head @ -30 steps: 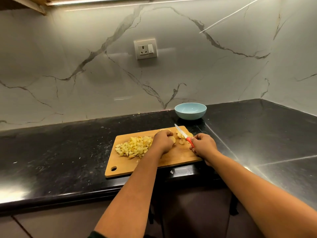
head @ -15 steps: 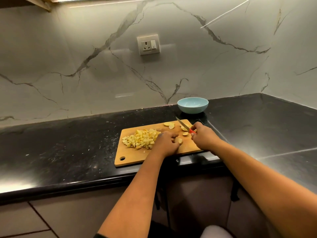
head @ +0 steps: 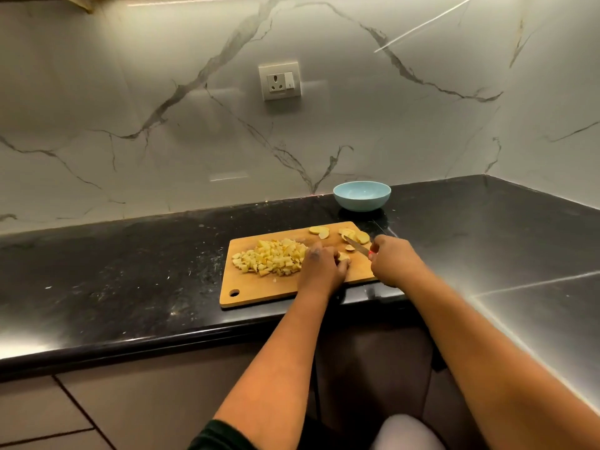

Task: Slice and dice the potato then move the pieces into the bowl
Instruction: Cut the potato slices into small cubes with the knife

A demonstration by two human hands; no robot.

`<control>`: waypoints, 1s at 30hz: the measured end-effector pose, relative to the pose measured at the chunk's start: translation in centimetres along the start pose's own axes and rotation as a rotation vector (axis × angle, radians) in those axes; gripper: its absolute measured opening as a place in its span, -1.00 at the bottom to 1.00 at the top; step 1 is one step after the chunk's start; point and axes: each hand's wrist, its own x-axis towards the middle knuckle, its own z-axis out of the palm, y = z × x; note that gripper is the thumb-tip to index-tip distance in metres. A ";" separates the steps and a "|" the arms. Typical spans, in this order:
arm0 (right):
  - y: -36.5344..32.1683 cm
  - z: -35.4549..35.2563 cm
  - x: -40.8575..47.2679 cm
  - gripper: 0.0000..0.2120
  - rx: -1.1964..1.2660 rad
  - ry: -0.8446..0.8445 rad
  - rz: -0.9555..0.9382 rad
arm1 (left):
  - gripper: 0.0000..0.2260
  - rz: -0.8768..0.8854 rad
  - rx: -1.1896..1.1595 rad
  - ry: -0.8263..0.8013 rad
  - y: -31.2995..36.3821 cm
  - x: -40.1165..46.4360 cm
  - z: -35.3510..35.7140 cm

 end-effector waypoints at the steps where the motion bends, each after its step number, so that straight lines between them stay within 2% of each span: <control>1: 0.1 0.4 -0.7 -0.84 0.030 0.042 0.008 | -0.65 -0.004 -0.011 0.002 -0.2 0.0 0.0; 7: 0.7 2.4 -3.6 -0.89 0.041 0.183 -0.033 | -0.63 0.062 0.068 -0.114 -0.6 0.1 -0.1; 16: -0.1 1.8 -3.6 -0.90 0.086 0.166 -0.038 | -0.67 -0.042 0.051 0.036 -0.7 -0.2 -0.4; 26: -2.7 2.6 -4.2 -0.88 0.064 0.122 -0.012 | -0.75 0.016 0.011 0.057 -0.7 -0.4 -0.7; 30: -3.7 2.9 -5.2 -0.88 -0.004 0.170 -0.051 | -0.77 0.031 0.008 0.073 -0.9 -0.4 -0.5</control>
